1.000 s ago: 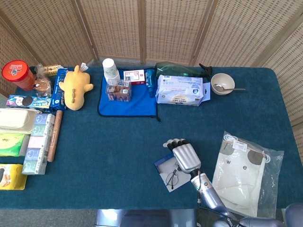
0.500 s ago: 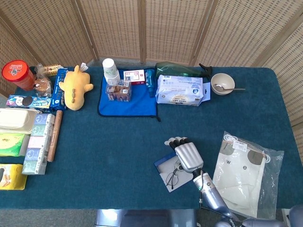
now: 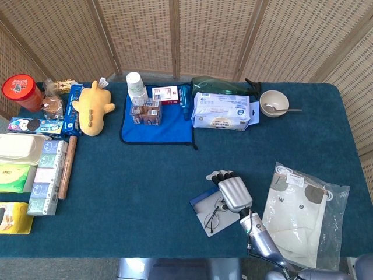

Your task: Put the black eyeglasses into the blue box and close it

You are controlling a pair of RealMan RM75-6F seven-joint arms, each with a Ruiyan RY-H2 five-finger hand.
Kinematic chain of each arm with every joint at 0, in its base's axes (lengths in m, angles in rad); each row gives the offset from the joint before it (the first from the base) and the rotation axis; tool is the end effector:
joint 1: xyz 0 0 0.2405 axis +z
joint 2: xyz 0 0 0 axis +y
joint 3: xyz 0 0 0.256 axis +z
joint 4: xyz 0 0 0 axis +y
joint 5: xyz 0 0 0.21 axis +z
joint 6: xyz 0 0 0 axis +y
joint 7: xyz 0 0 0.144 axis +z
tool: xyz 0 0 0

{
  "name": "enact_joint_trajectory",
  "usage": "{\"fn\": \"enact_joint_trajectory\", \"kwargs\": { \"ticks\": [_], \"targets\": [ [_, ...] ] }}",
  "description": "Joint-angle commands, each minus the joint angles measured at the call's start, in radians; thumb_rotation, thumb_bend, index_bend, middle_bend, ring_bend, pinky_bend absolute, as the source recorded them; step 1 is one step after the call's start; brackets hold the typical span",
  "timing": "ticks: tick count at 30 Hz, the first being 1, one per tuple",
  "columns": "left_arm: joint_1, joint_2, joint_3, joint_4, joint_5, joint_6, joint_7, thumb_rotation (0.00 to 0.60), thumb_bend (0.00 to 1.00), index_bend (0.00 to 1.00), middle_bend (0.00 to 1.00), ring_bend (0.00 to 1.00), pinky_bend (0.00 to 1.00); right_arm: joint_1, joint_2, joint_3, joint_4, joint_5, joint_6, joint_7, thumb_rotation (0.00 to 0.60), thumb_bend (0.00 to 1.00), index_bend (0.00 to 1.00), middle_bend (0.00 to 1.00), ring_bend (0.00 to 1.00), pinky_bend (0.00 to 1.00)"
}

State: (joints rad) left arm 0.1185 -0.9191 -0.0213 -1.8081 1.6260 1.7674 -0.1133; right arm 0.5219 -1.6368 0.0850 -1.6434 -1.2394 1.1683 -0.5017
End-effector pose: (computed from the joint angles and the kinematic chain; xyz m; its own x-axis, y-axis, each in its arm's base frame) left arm -0.2830 0.1120 0.2286 0.2992 -0.1729 0.9384 0.9539 0.0289 -0.2988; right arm -0.1536 -0.2587 -0.0346 0.3996 -0.2421 0.8841 -0.8860 -0.3495 0.3048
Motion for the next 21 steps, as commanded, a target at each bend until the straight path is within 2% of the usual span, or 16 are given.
{"fn": "enact_joint_trajectory", "kwargs": {
  "ticks": [1,10,21],
  "targets": [
    [0.0,0.0,-0.001,0.0,0.0,0.001,0.0,0.532,0.32,0.08,0.02,0.0,0.0,0.0,0.006,0.002,-0.01,-0.011,0.007,-0.004,0.6,0.0,0.25,0.26,0.23,0.28],
    [-0.005,-0.004,-0.004,0.004,-0.001,-0.004,-0.001,0.532,0.32,0.08,0.02,0.0,0.0,-0.012,0.056,-0.009,-0.085,-0.025,0.028,-0.047,0.6,0.0,0.24,0.26,0.22,0.28],
    [-0.008,-0.004,-0.006,0.005,0.001,-0.006,-0.002,0.532,0.32,0.08,0.02,0.0,0.0,-0.031,0.098,-0.067,-0.148,-0.034,0.027,-0.13,0.6,0.02,0.17,0.22,0.17,0.26]
  ]
}}
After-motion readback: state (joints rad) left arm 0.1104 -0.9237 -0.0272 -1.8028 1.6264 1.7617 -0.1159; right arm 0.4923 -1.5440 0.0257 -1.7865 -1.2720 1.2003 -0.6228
